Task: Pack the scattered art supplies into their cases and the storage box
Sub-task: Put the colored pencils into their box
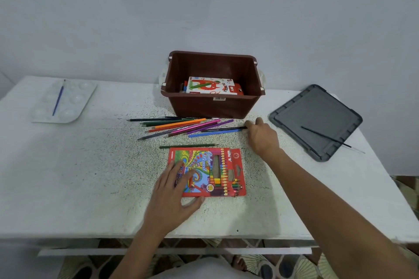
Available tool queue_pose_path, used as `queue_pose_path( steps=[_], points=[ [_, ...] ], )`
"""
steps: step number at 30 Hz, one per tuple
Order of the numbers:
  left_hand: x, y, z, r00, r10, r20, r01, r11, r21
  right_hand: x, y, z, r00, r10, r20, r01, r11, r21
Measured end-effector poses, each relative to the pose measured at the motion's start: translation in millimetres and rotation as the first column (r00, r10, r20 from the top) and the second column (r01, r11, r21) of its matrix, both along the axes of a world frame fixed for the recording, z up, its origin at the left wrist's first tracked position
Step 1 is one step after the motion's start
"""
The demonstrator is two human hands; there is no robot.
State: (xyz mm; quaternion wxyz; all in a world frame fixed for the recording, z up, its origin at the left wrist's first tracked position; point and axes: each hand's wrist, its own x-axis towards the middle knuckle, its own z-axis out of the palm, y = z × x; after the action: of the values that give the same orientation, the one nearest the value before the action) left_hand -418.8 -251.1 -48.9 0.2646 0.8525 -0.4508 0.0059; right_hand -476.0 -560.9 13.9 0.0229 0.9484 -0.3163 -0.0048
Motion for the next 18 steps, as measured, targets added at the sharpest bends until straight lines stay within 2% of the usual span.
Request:
queue_pose_path(
  steps=[5,9,13,18],
  points=[
    [0,0,0,1.000,0.003,0.006,-0.003,1.000,0.008,-28,-15,-2,0.998,-0.056,0.003,0.056,0.991,-0.126],
    [0,1,0,1.000,0.006,0.002,-0.006,1.000,0.024,-67,-32,-10,0.986,-0.084,0.141,0.105,0.984,-0.146],
    [0,1,0,1.000,0.005,-0.005,-0.005,0.999,0.032,-110,-34,-12,0.950,-0.029,0.310,0.086,0.982,-0.171],
    [1,1,-1,1.000,0.002,-0.004,-0.002,1.000,0.025,-152,-24,-13,0.928,0.076,0.365,0.012,0.973,-0.232]
  ],
)
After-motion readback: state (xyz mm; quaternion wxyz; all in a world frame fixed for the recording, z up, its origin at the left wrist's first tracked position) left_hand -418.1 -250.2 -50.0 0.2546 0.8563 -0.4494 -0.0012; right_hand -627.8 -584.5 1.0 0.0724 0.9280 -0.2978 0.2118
